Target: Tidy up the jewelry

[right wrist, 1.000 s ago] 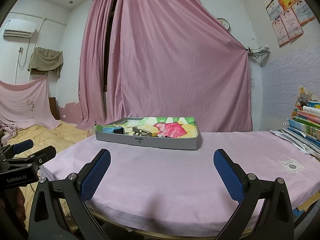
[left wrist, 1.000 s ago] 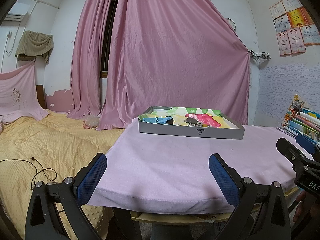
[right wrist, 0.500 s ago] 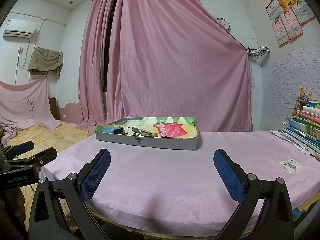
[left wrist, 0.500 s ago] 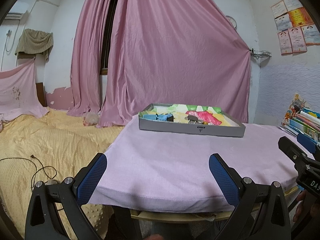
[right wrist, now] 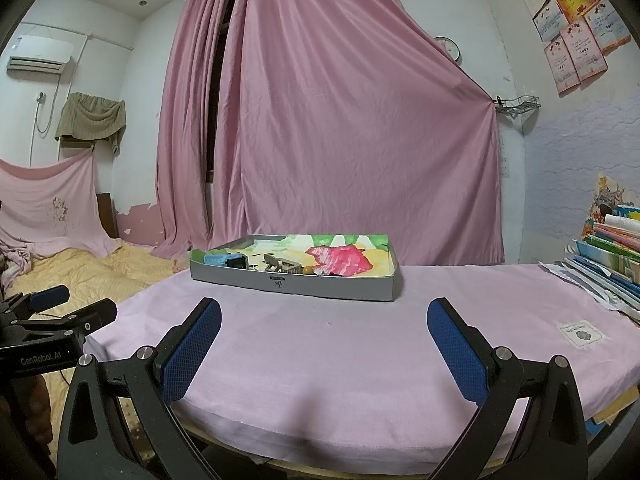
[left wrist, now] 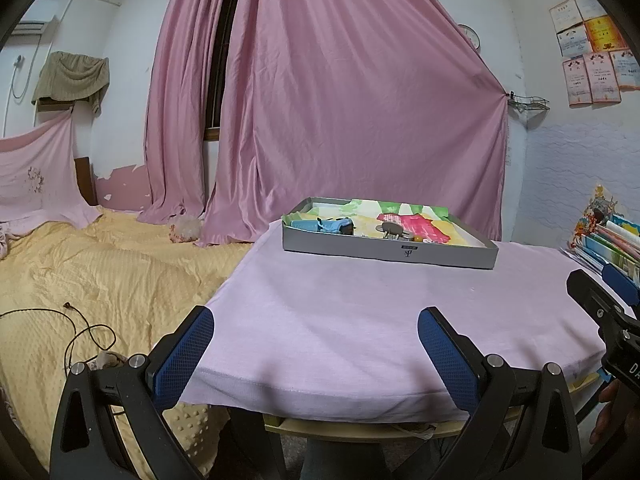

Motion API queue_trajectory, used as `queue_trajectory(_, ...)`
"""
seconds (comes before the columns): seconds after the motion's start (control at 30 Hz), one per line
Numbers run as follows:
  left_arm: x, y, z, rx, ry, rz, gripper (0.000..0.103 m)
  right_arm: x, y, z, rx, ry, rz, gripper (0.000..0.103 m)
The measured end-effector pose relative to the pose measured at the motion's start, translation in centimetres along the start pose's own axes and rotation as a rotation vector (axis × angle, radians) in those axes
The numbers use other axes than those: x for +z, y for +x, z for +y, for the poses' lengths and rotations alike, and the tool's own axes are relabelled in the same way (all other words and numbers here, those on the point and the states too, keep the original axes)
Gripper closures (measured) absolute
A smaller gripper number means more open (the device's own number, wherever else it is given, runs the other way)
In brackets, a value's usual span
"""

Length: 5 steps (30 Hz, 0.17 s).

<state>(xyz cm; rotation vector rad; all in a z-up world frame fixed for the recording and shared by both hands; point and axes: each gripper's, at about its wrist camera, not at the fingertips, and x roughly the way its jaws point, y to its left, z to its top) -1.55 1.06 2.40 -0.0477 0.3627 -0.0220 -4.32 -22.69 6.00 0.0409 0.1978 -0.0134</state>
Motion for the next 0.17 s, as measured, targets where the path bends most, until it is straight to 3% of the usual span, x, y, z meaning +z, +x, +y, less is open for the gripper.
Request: queue_trajectory(0.17, -0.03, 0.04, -0.09, -0.002, 0.004, 0.003, 0.001, -0.01, -0.01, 0.03, 0.0, 0.001, 0.001, 0.002)
